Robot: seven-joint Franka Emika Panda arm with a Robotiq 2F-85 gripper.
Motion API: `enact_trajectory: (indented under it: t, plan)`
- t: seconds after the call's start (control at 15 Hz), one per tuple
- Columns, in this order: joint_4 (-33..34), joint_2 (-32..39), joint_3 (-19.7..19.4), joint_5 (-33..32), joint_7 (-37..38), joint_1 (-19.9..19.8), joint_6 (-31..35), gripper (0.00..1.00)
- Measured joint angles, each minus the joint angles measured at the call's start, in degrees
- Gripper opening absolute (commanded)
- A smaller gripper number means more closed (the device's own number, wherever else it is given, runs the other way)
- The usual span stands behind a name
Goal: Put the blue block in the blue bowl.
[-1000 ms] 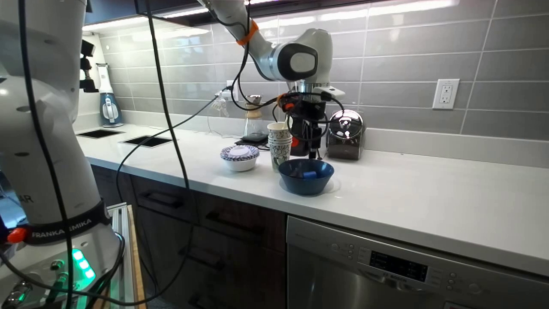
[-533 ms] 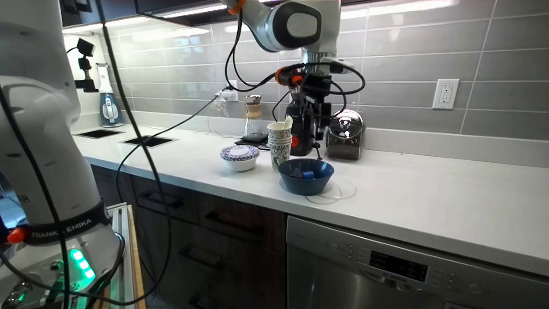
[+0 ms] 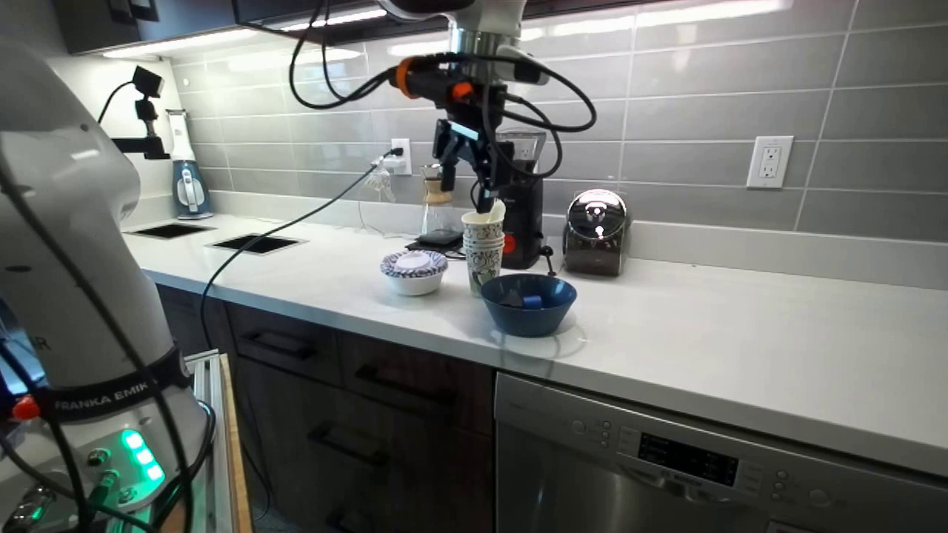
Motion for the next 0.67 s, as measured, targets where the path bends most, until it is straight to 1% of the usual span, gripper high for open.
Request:
enact_trajectory:
  t: [0.2, 0.4, 0.53, 0.67]
  plan:
    - [-4.7, -9.6, -1.8, 1.8, -6.1, 1.2, -1.7, 1.0]
    - [-7.3, -17.6, -4.1, 2.1, -10.7, 3.1, -3.8, 1.0]
    - [-7.9, -20.8, -5.1, 2.0, -11.7, 3.8, -4.8, 1.0]
    - [-8.0, -21.0, -5.2, 2.0, -11.6, 3.8, -4.8, 1.0]
